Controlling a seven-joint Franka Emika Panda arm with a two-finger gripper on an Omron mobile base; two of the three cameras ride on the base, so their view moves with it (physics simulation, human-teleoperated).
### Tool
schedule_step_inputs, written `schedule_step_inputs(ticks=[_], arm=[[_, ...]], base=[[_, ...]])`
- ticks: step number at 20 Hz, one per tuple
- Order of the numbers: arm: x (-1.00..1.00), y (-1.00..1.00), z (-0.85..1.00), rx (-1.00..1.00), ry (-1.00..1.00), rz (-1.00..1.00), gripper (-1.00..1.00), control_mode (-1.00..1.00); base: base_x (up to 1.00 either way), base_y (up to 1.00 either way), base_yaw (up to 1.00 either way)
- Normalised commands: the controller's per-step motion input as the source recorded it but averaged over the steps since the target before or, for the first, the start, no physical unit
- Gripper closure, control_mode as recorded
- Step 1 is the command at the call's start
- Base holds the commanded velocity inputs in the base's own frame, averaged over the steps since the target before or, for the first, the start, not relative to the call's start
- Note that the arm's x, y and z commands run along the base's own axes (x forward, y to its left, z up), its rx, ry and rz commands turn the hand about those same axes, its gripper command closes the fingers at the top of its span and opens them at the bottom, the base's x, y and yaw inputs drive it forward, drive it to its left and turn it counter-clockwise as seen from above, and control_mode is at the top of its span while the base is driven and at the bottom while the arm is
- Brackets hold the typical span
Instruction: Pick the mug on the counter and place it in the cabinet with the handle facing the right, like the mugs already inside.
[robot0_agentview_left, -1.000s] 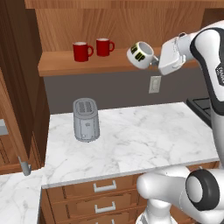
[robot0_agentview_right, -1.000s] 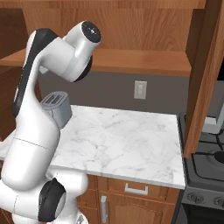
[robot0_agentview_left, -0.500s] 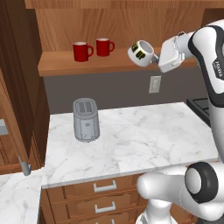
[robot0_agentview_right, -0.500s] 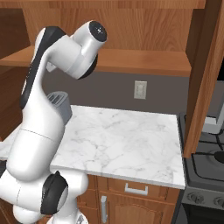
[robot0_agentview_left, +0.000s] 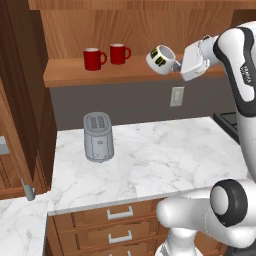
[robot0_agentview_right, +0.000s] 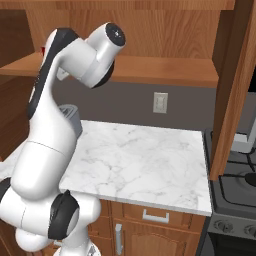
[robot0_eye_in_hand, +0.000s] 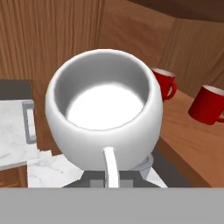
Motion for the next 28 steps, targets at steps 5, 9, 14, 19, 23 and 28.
schedule_step_inputs(ticks=[5, 9, 14, 19, 23, 28], arm=[[0.13, -0.07, 0.0, 0.0, 0.0, 0.0, 1.0, -1.0], [0.1, -0.04, 0.0, 0.0, 0.0, 0.0, 1.0, -1.0], [0.07, 0.0, -0.01, 0.0, 0.0, 0.0, 1.0, -1.0], [0.05, 0.0, -0.07, 0.0, 0.0, 0.0, 1.0, -1.0], [0.11, 0.0, -0.15, 0.0, 0.0, 0.0, 1.0, -1.0], [0.16, 0.0, -0.1, 0.0, 0.0, 0.0, 1.0, -1.0]], base=[[0.0, 0.0, 0.0], [0.0, 0.0, 0.0], [0.0, 0.0, 0.0], [0.0, 0.0, 0.0], [0.0, 0.0, 0.0], [0.0, 0.0, 0.0]])
